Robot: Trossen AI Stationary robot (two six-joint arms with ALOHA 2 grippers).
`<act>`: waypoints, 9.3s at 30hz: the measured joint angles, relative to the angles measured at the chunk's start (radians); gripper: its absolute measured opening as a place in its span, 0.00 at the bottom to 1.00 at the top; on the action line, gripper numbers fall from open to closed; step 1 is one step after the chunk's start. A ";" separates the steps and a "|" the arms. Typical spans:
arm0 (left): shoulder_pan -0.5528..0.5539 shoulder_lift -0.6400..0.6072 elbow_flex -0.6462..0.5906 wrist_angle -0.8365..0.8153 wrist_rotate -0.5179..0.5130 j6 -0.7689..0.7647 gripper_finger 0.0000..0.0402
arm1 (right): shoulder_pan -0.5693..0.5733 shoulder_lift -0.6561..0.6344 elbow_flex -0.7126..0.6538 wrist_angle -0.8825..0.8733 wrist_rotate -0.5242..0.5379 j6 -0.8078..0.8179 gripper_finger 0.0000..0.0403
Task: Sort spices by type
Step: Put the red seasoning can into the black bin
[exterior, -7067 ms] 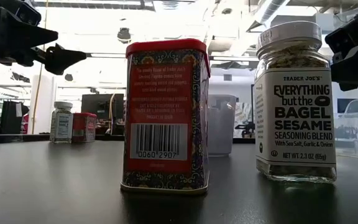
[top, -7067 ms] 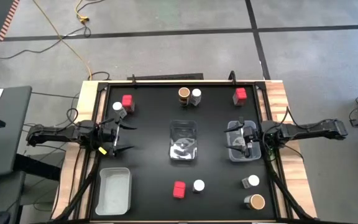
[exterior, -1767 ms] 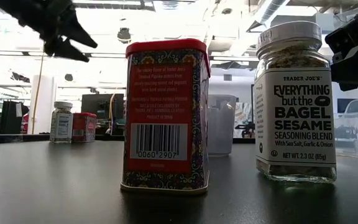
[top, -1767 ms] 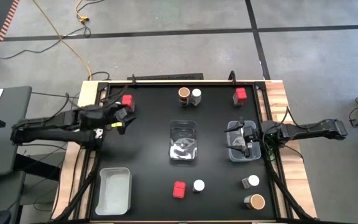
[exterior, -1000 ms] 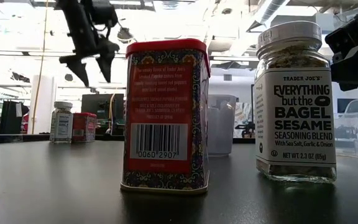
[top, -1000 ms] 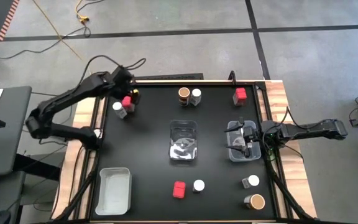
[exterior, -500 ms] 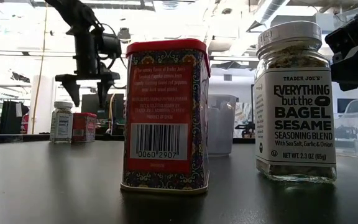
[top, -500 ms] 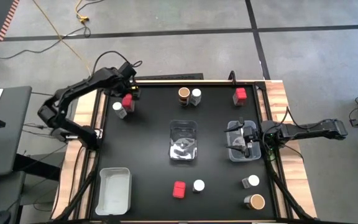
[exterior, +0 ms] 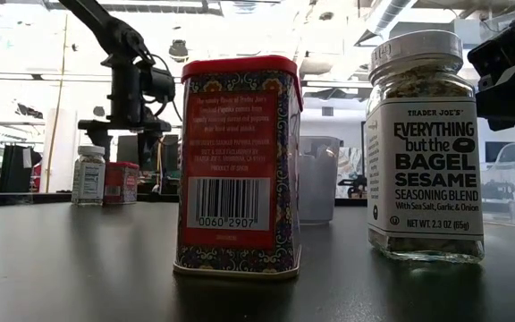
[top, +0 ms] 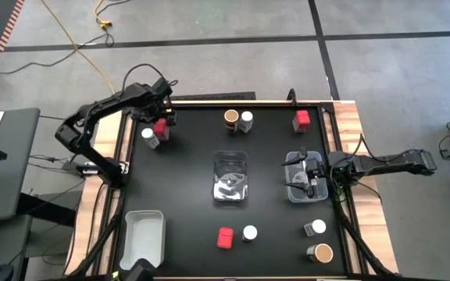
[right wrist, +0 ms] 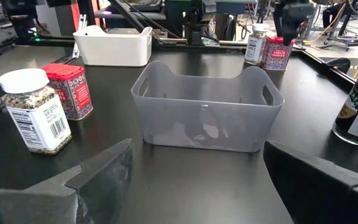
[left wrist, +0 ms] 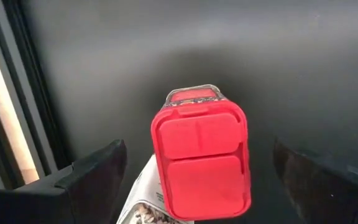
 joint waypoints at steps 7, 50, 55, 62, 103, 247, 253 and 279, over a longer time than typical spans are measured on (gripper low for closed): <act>0.000 0.037 0.000 -0.005 0.022 0.000 0.92 | 0.000 0.000 0.000 0.000 0.000 0.000 0.95; 0.000 0.034 0.000 -0.049 0.065 -0.030 0.57 | 0.000 0.000 0.000 0.000 0.000 0.000 0.95; 0.000 0.034 0.000 -0.049 0.070 -0.018 0.57 | 0.000 0.000 0.000 0.000 0.000 0.000 0.95; -0.006 0.034 0.053 -0.060 0.074 0.031 0.57 | 0.000 0.000 0.000 0.000 0.000 0.000 0.95; -0.475 0.034 0.317 -0.105 0.075 0.583 0.56 | 0.000 0.000 0.000 0.000 0.000 0.000 0.95; -0.776 0.589 0.802 -0.141 0.067 0.650 0.72 | 0.000 -0.001 0.000 0.000 0.000 0.000 0.95; -0.776 0.588 0.869 -0.178 0.067 0.658 0.72 | 0.000 -0.001 0.000 0.000 0.000 0.000 0.95; -0.835 0.591 0.881 -0.147 -0.058 0.668 0.72 | 0.000 -0.001 0.000 0.000 0.000 0.000 0.95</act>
